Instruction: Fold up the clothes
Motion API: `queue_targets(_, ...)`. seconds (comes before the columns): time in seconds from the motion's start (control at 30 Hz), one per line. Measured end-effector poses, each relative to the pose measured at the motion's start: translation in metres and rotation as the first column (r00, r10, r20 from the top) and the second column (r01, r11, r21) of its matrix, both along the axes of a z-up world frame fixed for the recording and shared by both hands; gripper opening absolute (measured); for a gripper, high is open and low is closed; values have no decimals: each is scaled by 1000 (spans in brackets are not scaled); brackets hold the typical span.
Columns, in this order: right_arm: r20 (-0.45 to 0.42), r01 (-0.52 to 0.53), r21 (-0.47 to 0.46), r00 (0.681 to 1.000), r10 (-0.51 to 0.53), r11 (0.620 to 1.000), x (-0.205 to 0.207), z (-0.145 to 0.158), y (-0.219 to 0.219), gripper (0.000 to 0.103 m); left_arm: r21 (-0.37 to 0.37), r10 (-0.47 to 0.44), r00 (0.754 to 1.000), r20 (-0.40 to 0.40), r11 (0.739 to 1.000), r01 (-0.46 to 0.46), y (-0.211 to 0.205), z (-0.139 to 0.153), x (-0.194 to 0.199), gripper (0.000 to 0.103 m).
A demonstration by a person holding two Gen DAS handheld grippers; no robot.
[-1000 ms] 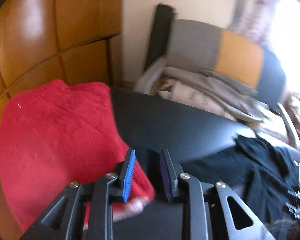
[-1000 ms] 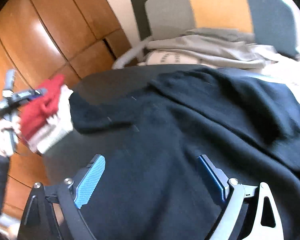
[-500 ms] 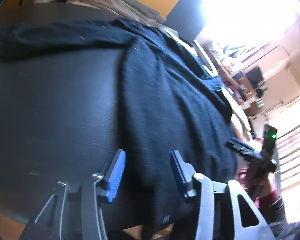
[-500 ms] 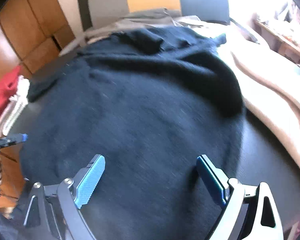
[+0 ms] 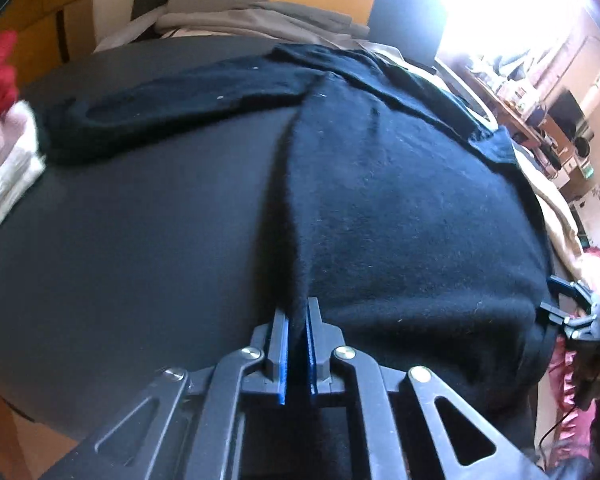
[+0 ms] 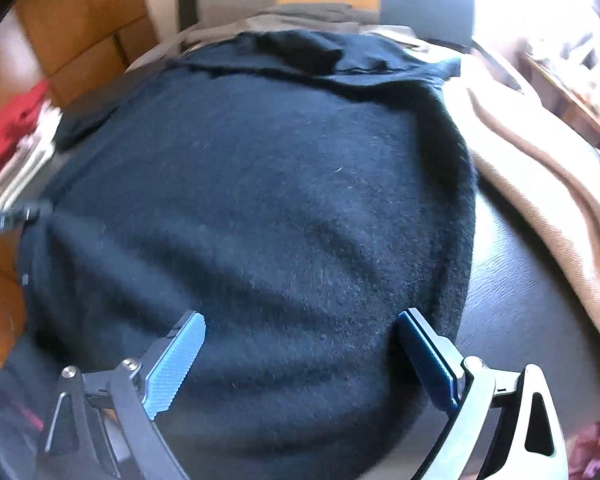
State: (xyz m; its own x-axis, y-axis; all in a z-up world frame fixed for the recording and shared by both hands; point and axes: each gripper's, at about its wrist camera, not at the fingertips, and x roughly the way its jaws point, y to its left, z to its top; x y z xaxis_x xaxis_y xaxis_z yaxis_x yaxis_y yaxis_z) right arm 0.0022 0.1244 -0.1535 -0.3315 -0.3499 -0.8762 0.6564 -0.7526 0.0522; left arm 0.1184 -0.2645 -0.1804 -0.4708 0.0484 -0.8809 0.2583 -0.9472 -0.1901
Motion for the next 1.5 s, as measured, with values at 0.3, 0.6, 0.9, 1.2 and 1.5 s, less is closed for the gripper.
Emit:
queue_targets(0.3,31,123,-130,992,-120,984,4,27,7,103,59,40,992,-120,998,-33,-13,30,19,23)
queue_targets(0.6,31,223,-223,975,-222,949,-61,38,-23,103,18,-116,959,-259,992,125,13,44,-81,40)
queue_targets(0.9,51,256,-116,967,-252,960,-76,1,-22,103,-18,-92,979,-184,996,90,9,-14,-75,40)
queue_targets(1.2,-66,176,-56,982,-179,983,-42,-4,-6,103,-52,-54,989,-141,998,47,8,-12,-67,41)
queue_targets(1.5,-73,294,-173,948,-310,940,-109,39,36,89,-25,-15,982,-186,1000,10,0,24,-100,41)
